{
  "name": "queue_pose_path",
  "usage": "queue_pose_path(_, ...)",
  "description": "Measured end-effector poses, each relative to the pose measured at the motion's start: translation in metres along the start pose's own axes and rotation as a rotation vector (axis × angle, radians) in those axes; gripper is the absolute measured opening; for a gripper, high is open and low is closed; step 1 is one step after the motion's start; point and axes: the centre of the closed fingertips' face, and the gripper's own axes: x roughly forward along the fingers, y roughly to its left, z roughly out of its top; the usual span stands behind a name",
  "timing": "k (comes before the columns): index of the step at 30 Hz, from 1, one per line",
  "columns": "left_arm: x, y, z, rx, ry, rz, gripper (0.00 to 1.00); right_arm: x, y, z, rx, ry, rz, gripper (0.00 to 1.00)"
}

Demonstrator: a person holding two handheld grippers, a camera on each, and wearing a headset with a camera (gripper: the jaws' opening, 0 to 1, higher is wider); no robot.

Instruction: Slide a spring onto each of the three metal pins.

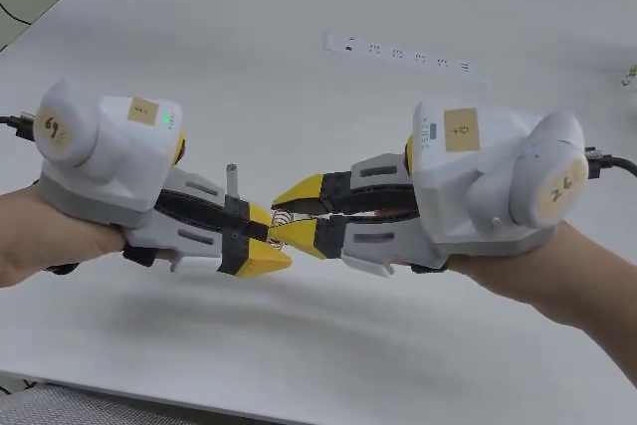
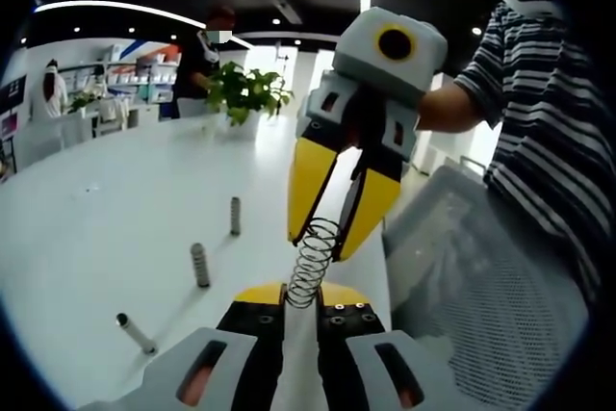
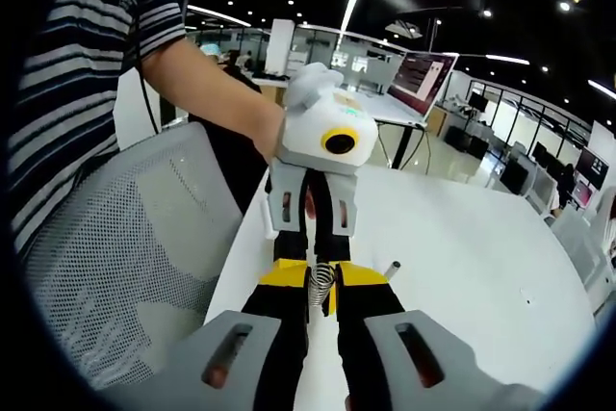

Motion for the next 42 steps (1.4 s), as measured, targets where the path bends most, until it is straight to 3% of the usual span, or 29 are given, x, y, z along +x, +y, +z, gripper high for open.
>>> queue_pose_path(15,-0.004,0.006,-0.002,-0.008,0.011,0.035,0.16,0.002,0.003,-0.005,-0.063,0.047,0.007,0.07)
queue_pose_path(31,-0.026,0.019,-0.013,-0.051,0.019,0.098,0.22,0.002,0.002,-0.019,-0.067,0.097,0.012,0.07)
queue_pose_path(42,-0.048,0.031,-0.02,-0.094,-0.003,0.179,0.33,-0.001,-0.005,-0.023,-0.045,0.097,-0.018,0.07)
